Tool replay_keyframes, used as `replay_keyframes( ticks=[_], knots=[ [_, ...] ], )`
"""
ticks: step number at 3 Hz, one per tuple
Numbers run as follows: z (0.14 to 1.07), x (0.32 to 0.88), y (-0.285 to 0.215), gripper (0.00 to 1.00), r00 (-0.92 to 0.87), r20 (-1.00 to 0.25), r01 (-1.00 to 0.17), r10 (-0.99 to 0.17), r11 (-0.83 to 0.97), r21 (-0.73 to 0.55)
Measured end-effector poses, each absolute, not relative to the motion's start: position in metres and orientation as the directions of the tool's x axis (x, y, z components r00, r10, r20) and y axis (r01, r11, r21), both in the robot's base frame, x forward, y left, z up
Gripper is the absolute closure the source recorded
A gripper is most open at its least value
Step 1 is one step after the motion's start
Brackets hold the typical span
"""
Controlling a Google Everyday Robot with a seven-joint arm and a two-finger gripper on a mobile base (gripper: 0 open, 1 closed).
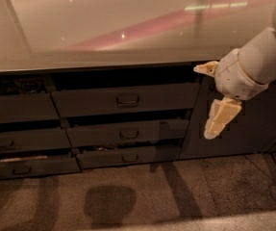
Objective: Open top drawer
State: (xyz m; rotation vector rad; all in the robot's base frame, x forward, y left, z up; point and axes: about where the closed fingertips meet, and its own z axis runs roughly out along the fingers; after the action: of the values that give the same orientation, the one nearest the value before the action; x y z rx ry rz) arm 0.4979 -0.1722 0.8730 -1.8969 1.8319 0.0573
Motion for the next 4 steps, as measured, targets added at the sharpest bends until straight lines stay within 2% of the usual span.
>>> replay_keyframes(
  ticks=[2,3,4],
  knots=[
    [0.876,0.497,-0.16,0.0,0.147,-0.398,-0.944,-0.905,-0.009,-0.33],
    [0.862,0.529,-0.18,0.0,0.102,-0.432,-0.949,-0.896,0.042,-0.312],
    [0.824,0.6,-0.208,0.0,0.035,-0.482,-0.968,-0.876,0.091,-0.235]
  ],
)
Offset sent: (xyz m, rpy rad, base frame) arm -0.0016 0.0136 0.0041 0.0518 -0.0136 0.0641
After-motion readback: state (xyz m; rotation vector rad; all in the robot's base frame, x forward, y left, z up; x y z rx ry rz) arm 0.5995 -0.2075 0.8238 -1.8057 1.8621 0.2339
